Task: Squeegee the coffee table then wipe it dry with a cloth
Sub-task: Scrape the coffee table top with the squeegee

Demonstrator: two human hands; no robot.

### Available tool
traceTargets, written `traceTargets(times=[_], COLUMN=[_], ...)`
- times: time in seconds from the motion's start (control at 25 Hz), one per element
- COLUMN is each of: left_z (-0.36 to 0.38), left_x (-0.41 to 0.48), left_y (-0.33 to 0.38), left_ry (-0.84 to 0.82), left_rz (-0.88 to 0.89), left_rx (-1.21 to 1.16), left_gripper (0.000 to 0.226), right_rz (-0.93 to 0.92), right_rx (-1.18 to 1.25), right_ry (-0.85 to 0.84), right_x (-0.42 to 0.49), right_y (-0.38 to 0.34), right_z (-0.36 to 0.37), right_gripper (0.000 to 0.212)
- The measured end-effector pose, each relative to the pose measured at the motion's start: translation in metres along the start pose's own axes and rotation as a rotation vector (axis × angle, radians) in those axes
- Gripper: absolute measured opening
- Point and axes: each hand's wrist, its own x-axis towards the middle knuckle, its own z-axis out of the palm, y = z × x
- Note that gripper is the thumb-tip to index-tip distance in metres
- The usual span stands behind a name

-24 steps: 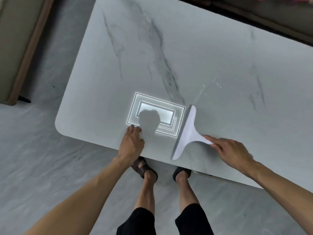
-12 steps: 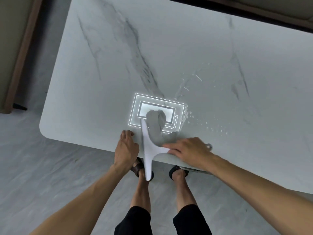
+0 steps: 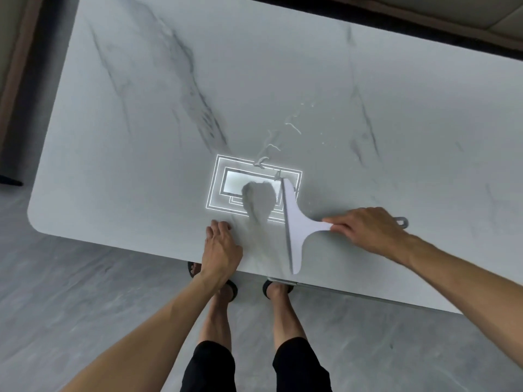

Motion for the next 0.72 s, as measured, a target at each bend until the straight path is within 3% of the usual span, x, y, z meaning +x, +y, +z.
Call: traceTargets(times=[0.2, 0.36, 0.48, 0.56, 0.64, 0.72], left_z=[-0.001, -0.003, -0.003, -0.006, -0.009, -0.008], left_x=[0.013, 0.013, 0.012, 0.012, 0.010, 0.007], left_y=[0.029, 0.028, 0.025, 0.017, 0.002, -0.009], left_ry=[-0.098, -0.134, 0.003, 0.176, 0.300, 0.324], left_rz=[-0.143, -0.162, -0.189, -0.278, -0.320, -0.313], left_rx=[0.132, 0.071, -0.035, -0.157, -0.216, -0.194], left_gripper=[0.048, 0.041, 0.035, 0.018, 0.011, 0.021], right_rz=[0.092, -0.073, -0.294, -0.382, -0.415, -0.401], right_rx=[-0.079, 0.056, 0.077, 0.078, 0.037, -0.009], right_ry=[0.052, -0.015, -0.083, -0.138, -0.154, -0.119], right_x=[-0.036, -0.027, 0.003, 0.021, 0.036, 0.042], right_y=[0.070, 0.028, -0.045, -0.083, -0.091, -0.067], right_z=[-0.025, -0.018, 0.009, 0.023, 0.027, 0.021], right_gripper=[0.032, 0.033, 0.033, 0.032, 0.031, 0.033])
